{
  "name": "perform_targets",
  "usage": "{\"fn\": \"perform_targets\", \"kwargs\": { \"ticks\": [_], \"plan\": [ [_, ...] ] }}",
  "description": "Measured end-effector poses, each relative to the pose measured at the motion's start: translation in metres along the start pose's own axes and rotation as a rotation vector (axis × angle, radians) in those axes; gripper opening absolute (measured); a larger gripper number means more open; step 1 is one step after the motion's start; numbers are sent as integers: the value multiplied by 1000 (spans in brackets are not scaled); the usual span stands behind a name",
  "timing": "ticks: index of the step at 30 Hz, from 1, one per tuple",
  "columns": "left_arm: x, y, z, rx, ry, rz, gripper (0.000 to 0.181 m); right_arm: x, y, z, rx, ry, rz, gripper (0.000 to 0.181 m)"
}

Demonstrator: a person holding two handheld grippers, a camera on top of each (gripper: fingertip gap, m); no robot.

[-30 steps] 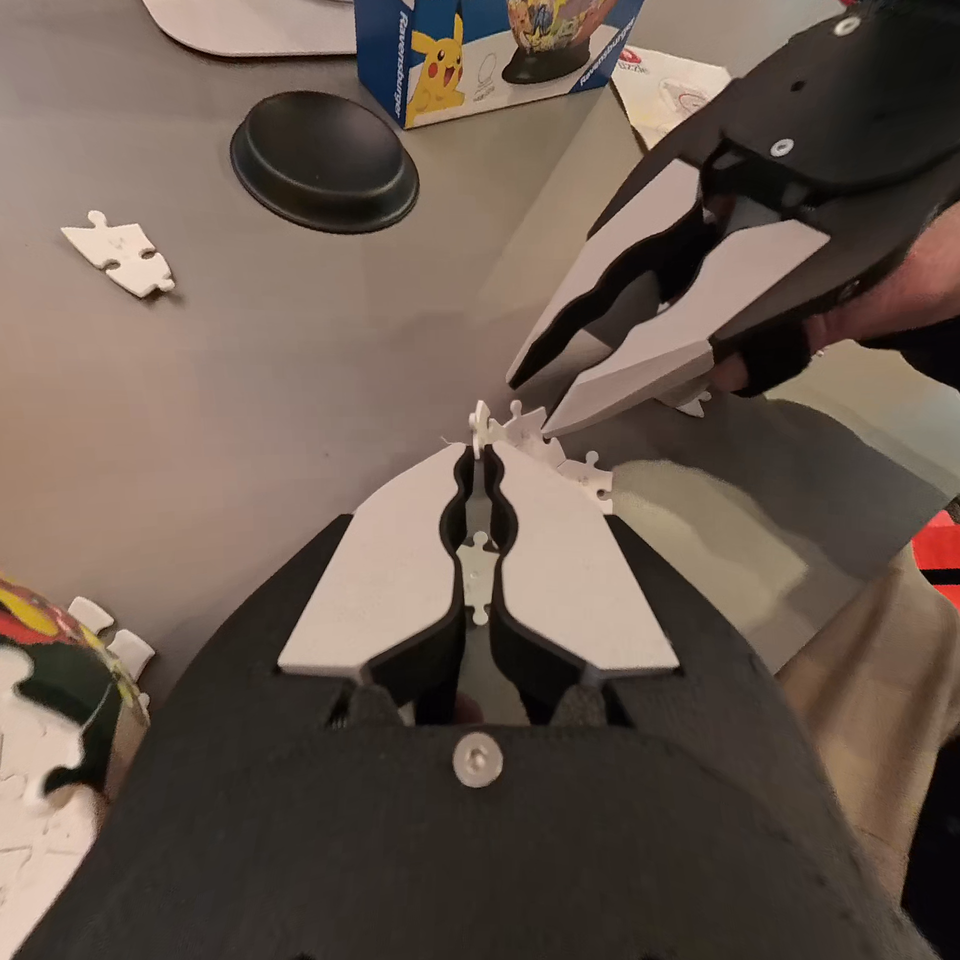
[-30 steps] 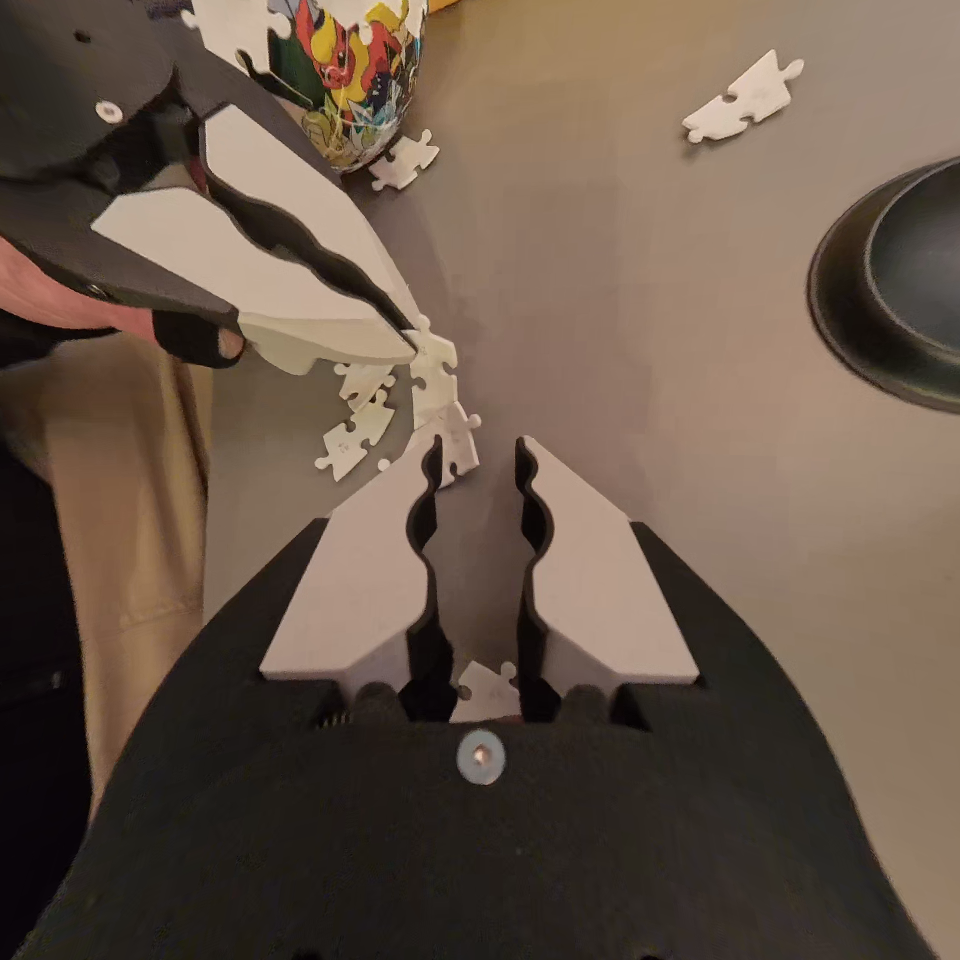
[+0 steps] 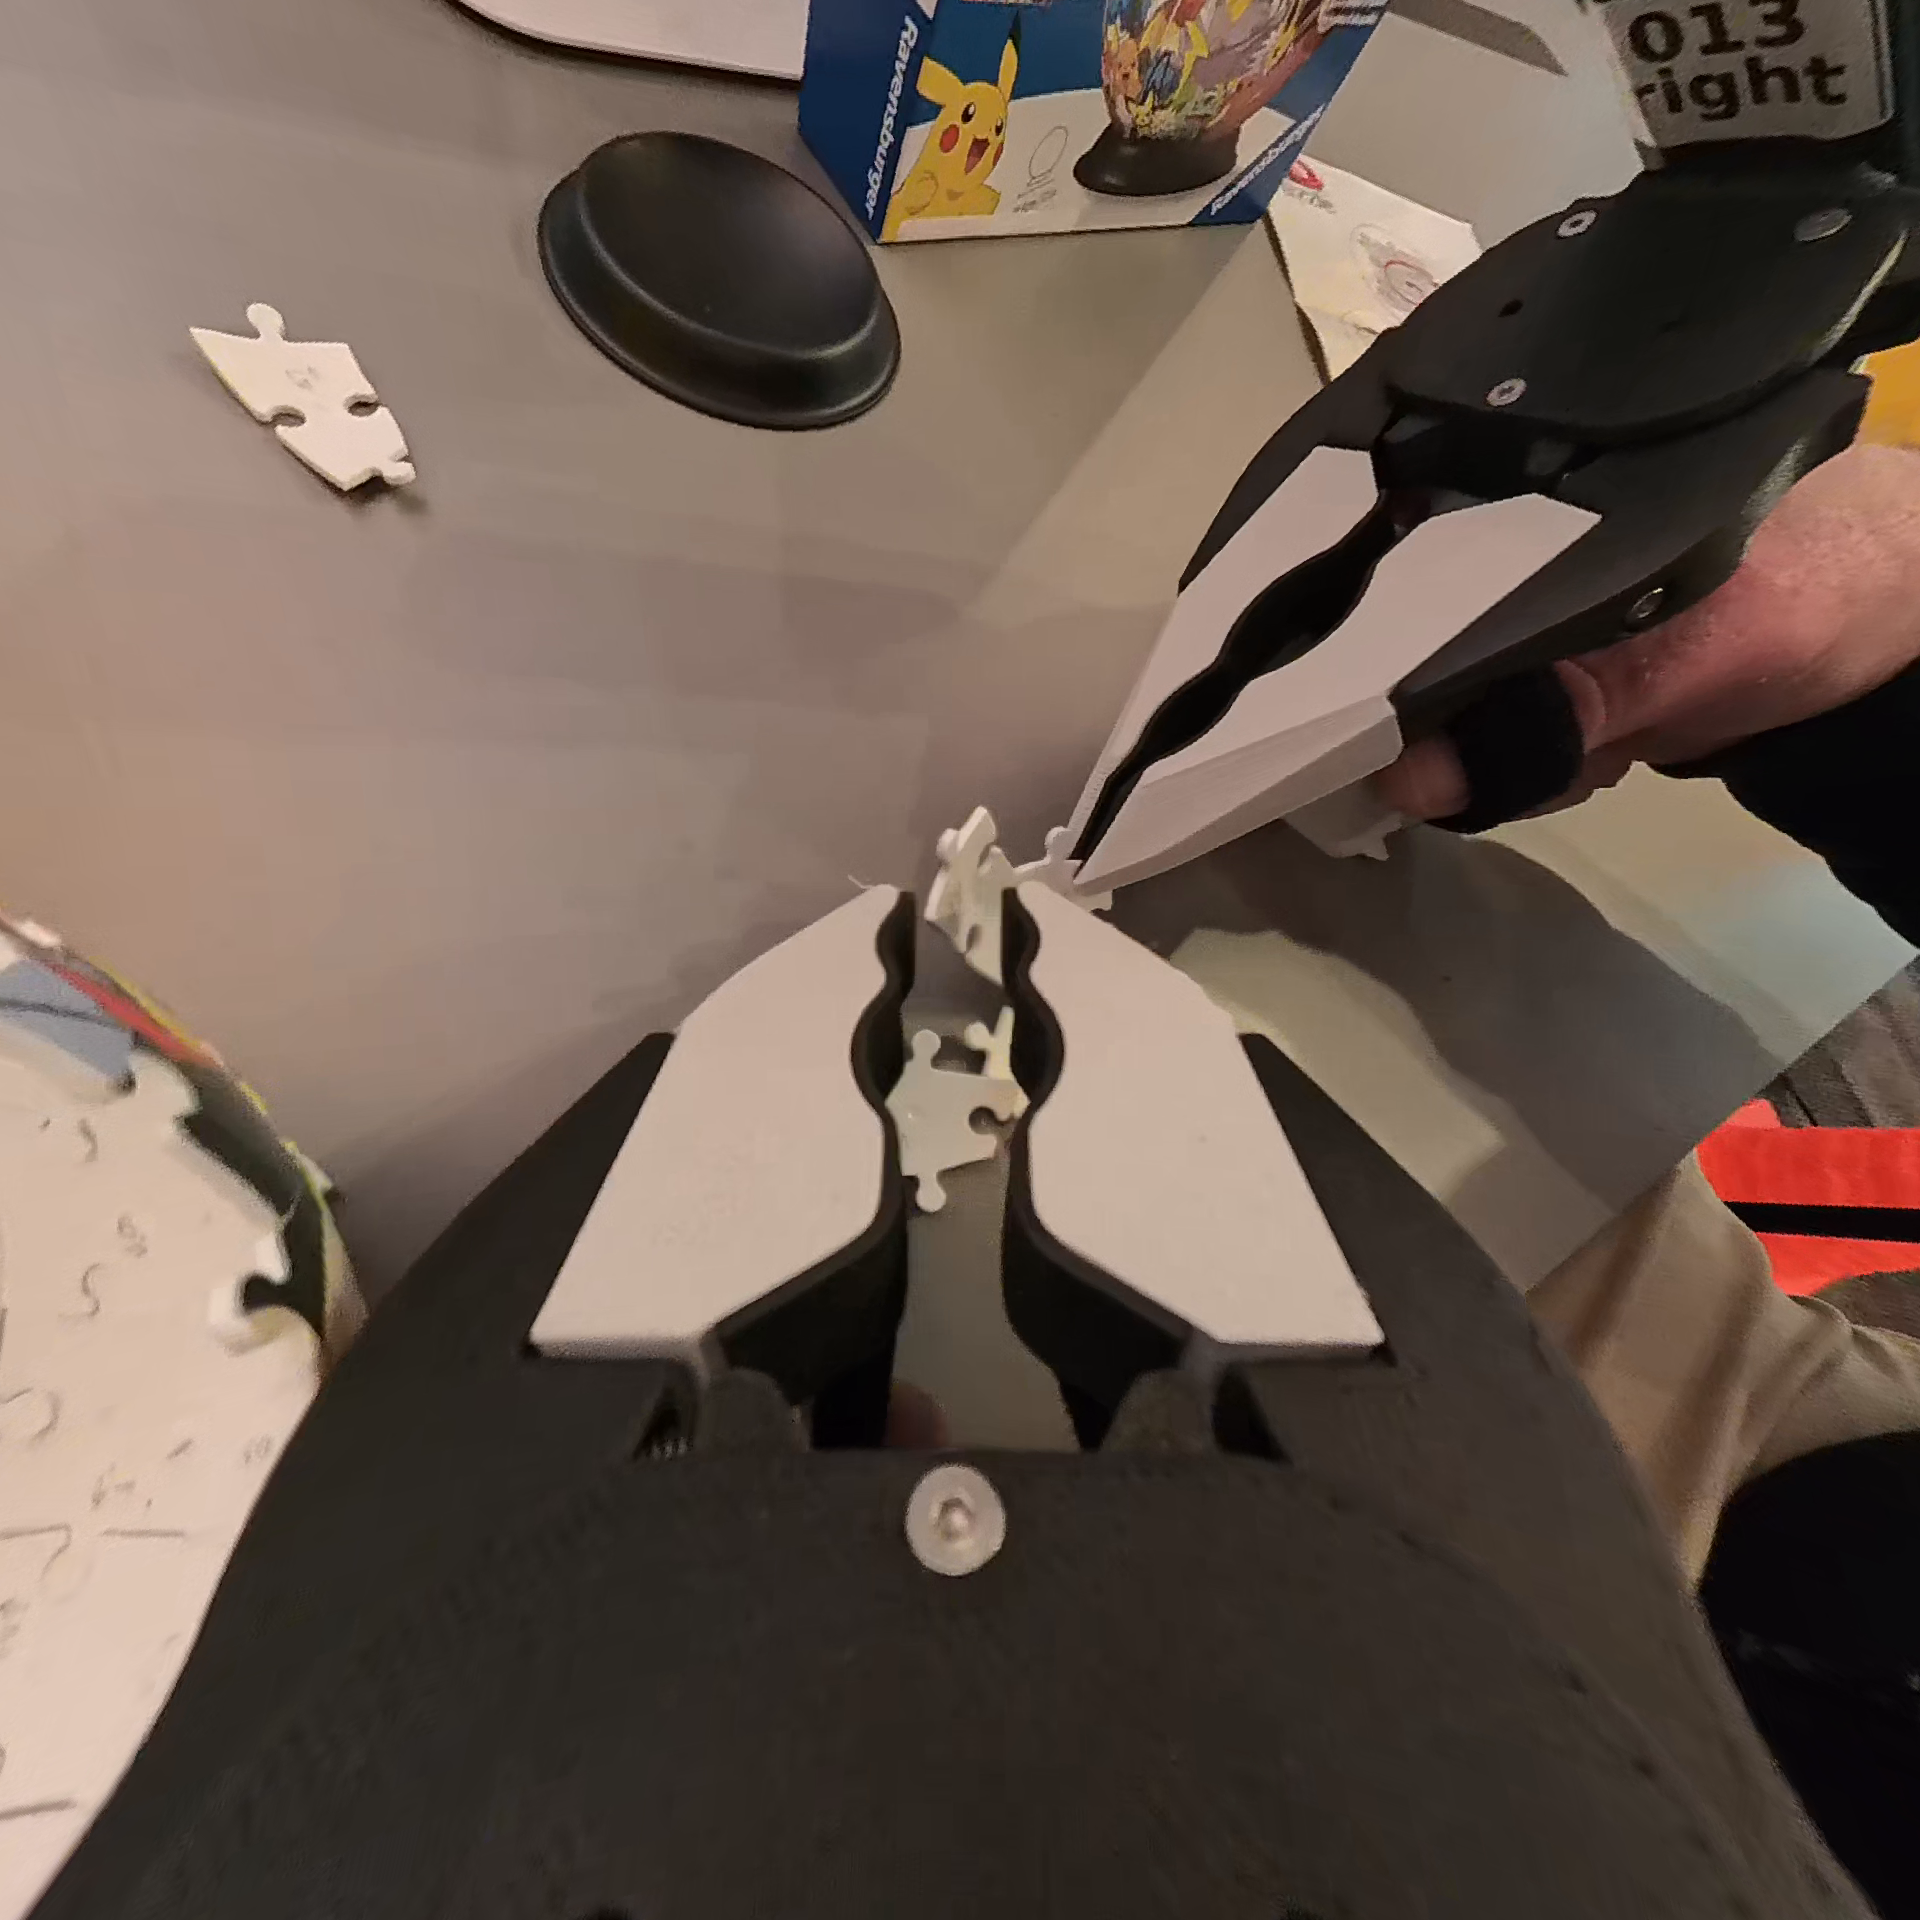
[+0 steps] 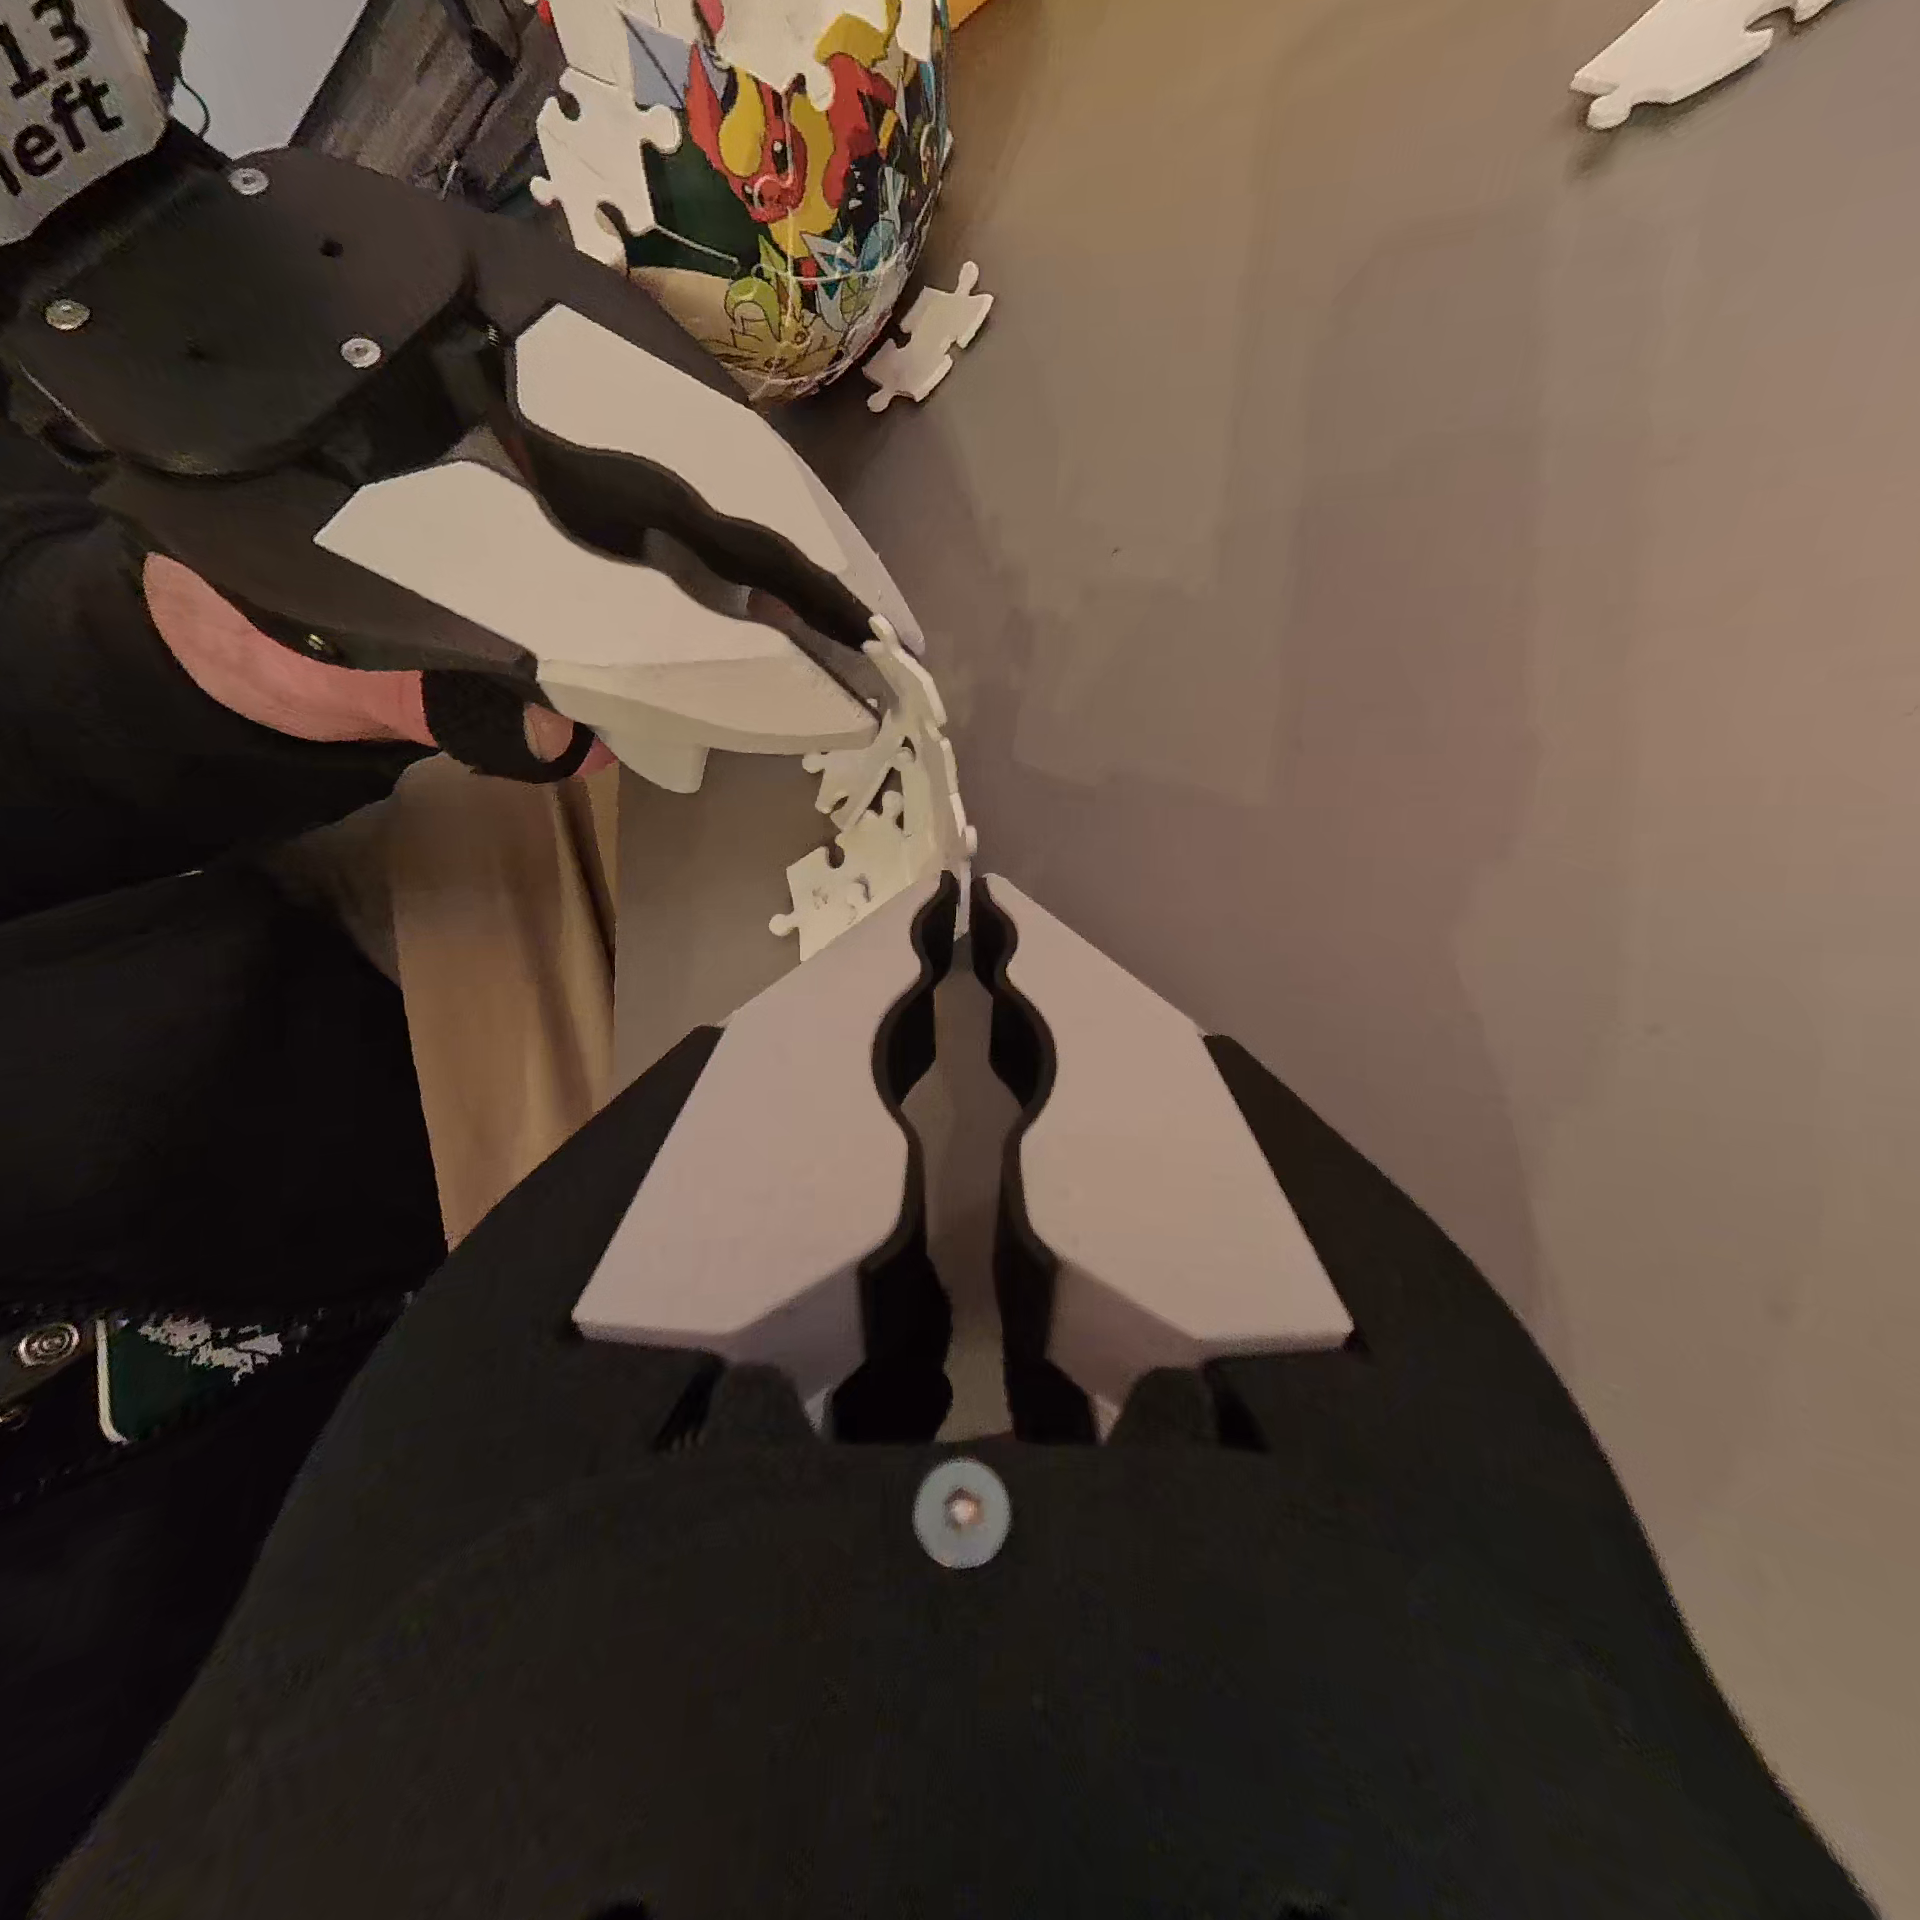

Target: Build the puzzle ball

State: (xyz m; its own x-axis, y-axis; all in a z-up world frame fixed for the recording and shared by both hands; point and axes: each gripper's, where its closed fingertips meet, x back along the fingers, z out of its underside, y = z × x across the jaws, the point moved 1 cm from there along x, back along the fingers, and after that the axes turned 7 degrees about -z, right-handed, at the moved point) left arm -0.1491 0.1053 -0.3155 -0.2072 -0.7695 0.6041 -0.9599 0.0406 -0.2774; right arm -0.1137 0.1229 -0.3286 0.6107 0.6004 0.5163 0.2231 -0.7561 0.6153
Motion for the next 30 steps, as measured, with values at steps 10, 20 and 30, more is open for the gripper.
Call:
{"fn": "perform_targets", "kwargs": {
  "ticks": [10,20,30],
  "plan": [
    [25,-5,17,-116,-24,-197,38,-1,-2,0,-14,-10,6,1],
    [4,-3,29,-340,108,-392,42,0,-3,-2,-13,-23,27,1],
    [0,1,32,-340,155,-396,38,0,-4,0,-12,-17,31,2]
  ]
}}
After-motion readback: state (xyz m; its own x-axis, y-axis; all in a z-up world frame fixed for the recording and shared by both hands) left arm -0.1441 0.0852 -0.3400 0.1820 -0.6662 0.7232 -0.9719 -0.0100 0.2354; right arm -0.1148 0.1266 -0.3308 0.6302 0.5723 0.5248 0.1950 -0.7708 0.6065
